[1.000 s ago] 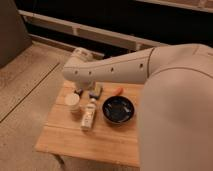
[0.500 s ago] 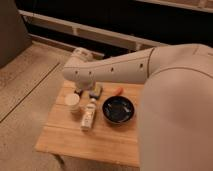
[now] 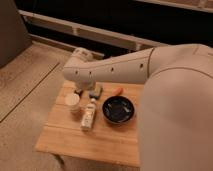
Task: Place the pepper on the white sponge
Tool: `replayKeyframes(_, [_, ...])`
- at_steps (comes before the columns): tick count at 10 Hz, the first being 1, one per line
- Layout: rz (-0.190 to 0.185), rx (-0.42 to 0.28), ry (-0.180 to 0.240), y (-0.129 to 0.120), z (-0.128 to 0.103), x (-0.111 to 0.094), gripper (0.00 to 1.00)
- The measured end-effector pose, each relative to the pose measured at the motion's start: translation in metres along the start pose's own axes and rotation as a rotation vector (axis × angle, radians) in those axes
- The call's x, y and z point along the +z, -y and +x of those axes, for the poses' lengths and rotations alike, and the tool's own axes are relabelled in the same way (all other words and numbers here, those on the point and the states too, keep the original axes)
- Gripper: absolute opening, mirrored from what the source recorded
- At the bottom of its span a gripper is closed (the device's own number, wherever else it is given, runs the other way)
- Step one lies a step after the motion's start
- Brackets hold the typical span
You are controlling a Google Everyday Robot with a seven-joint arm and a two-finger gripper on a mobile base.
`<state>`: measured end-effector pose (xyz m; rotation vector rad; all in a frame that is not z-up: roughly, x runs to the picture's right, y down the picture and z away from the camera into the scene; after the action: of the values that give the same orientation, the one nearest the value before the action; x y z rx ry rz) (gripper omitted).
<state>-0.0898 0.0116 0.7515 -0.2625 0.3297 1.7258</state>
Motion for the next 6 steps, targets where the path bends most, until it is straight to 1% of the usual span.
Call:
replayKeyframes(1, [-0.029,0.008,-0.003,-0.002,-0.002,0.0,0.65])
replayKeyframes(2, [-0.089,0.024,-0.004,-0.003,-0.009,0.0,0.65])
replayKeyframes(3, [-0.174,0.024,0.002,0.001,-0.022,0.0,0.65])
replayKeyframes(4, [-0.21,0.0,0.009,0.011,-0.03,0.0,0.65])
replayKeyframes(5, [-0.215,-0.023,0.012,0.025,-0.035,0.001,0.65])
replayKeyframes(6, [-0.197,-0.036,0.013,0.049,-0.041,0.004,0.65])
